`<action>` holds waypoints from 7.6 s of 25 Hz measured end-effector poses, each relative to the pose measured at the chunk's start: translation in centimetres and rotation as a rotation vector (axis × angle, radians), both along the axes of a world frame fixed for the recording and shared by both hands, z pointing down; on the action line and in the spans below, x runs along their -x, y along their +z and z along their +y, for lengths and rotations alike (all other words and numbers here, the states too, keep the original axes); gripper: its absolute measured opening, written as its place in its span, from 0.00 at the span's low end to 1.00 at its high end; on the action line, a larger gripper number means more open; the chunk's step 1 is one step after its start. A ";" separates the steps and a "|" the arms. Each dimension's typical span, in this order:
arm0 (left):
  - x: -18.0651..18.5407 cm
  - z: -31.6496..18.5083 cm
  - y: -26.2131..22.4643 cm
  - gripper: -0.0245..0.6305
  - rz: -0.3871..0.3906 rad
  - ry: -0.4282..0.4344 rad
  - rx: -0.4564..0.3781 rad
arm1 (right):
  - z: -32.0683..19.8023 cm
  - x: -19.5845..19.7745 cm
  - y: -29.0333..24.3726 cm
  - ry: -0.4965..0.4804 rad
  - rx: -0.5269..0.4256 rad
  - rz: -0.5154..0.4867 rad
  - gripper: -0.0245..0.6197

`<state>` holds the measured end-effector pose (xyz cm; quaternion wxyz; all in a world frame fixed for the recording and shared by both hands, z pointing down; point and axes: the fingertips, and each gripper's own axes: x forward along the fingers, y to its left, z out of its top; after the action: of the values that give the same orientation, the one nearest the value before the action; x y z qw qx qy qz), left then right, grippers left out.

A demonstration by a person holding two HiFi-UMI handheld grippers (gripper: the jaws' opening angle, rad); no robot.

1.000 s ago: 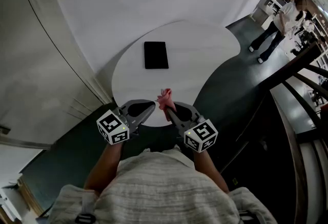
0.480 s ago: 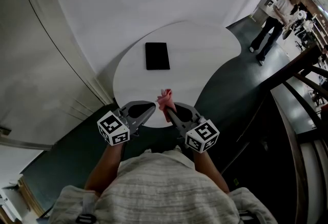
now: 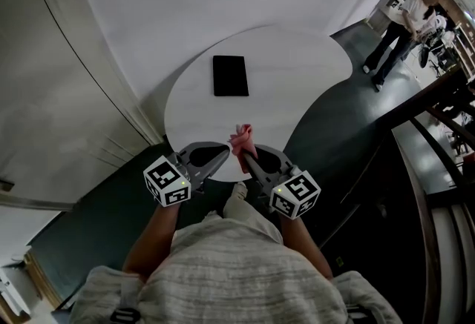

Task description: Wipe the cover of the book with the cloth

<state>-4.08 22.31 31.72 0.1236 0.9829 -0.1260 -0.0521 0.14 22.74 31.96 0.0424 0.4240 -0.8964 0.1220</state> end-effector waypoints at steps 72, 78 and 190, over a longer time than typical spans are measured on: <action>-10.5 -28.4 14.0 0.06 -0.151 0.167 0.252 | -49.6 -8.5 24.3 -0.320 -0.011 0.673 0.12; -10.4 -28.3 14.5 0.06 -0.158 0.187 0.257 | -47.9 -7.9 24.3 -0.346 -0.044 0.664 0.12; -9.6 -22.8 15.7 0.06 -0.206 0.361 0.232 | -35.9 -1.1 25.2 -0.690 0.074 0.674 0.12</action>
<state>5.53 -0.49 47.41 0.2294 0.9689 0.0345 0.0859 1.28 -13.18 57.15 0.3838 0.1161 -0.9160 -0.0115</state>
